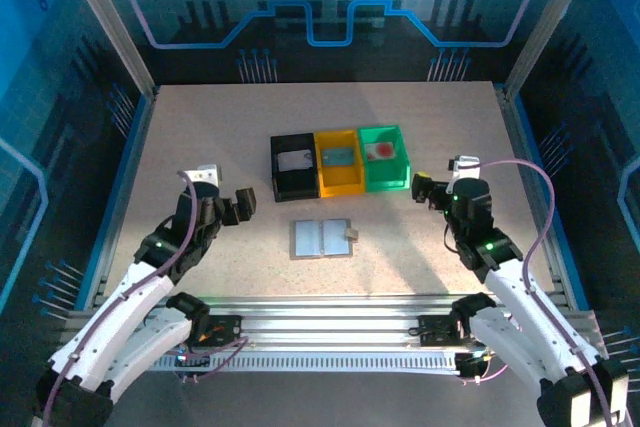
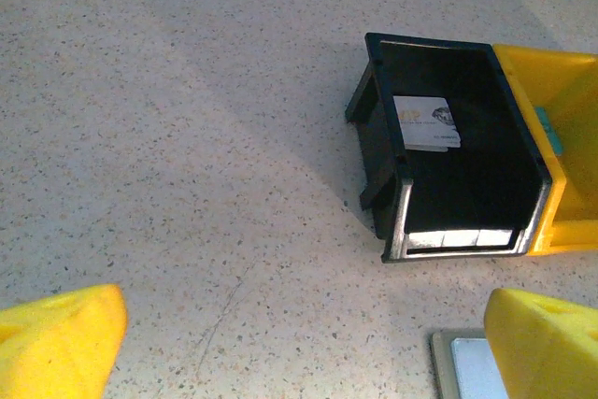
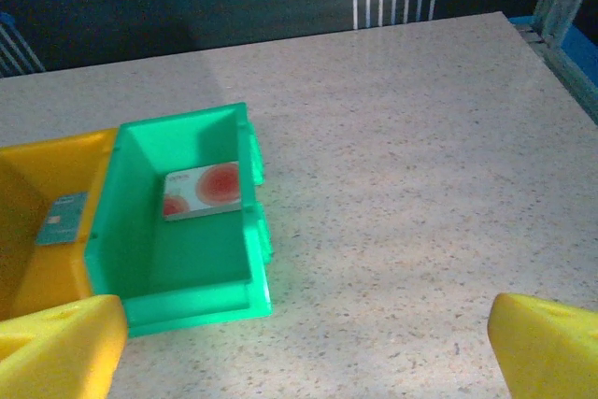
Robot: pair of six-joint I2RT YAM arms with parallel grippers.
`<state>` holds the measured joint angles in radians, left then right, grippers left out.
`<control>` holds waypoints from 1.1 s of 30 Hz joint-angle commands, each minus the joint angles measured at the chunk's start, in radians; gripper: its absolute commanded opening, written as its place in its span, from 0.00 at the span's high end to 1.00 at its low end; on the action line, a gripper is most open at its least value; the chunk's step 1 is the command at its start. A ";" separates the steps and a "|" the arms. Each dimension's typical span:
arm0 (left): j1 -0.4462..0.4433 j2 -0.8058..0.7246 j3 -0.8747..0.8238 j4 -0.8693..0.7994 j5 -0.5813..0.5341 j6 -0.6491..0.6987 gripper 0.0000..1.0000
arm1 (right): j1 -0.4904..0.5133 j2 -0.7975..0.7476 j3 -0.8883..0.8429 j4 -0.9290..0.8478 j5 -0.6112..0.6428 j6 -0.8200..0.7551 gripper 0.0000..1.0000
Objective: Take the credit cards out of the card holder
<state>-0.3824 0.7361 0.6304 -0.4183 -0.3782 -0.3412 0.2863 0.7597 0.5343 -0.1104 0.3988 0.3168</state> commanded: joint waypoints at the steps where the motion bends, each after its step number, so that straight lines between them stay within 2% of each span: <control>1: 0.007 0.022 0.001 0.040 -0.025 -0.018 0.01 | -0.028 0.032 -0.009 0.108 0.090 -0.023 0.00; 6: 0.007 0.041 0.004 0.058 -0.029 -0.025 0.01 | -0.068 0.101 -0.005 0.147 0.148 0.010 0.00; 24: 0.008 0.069 0.000 0.075 -0.030 -0.022 0.01 | -0.187 0.337 -0.002 0.281 0.103 -0.021 0.00; 33: 0.010 0.073 -0.012 0.080 -0.031 -0.021 0.01 | -0.220 0.476 -0.041 0.501 0.083 -0.095 0.00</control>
<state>-0.3820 0.8055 0.6304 -0.3664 -0.3843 -0.3599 0.0837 1.2140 0.5194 0.2478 0.4858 0.2600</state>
